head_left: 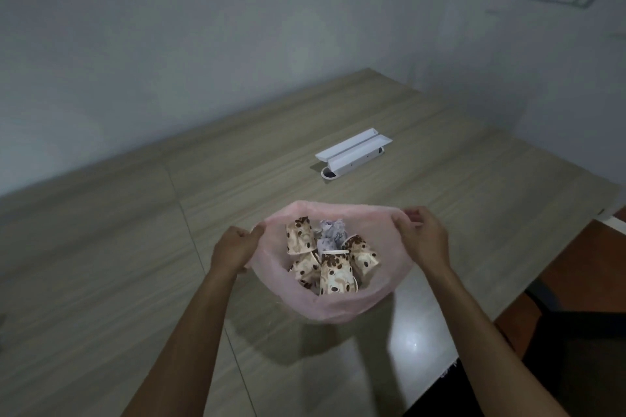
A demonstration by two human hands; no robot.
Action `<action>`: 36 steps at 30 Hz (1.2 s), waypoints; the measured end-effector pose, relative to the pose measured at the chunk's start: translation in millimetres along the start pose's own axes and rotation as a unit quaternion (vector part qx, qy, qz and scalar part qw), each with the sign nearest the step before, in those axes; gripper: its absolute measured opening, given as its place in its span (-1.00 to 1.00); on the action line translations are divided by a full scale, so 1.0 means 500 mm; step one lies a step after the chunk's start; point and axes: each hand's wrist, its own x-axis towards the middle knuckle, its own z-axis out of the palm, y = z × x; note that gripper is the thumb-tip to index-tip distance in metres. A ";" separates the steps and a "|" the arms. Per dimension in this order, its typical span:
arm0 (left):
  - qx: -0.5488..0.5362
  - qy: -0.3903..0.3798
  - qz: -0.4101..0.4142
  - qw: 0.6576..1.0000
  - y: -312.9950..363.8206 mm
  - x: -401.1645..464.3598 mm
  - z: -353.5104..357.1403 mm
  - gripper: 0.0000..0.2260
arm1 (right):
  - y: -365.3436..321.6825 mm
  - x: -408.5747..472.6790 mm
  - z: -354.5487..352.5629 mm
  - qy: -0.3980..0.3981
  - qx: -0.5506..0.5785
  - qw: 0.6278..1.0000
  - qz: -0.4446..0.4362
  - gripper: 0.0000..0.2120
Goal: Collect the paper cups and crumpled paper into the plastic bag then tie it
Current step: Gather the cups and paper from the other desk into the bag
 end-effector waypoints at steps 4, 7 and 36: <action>0.049 -0.047 -0.058 0.996 -0.013 -0.029 0.012 0.03 | 0.049 -0.029 0.017 -0.041 -0.043 0.996 0.071 -0.25; 0.044 -0.150 -0.103 0.982 -0.011 -0.049 0.033 -0.18 | 0.065 -0.031 0.038 -0.105 0.042 0.977 0.183 -0.44; -0.054 -0.075 -0.005 0.996 -0.011 -0.078 0.090 -0.63 | 0.085 -0.130 -0.019 -0.160 0.150 0.959 0.178 -0.86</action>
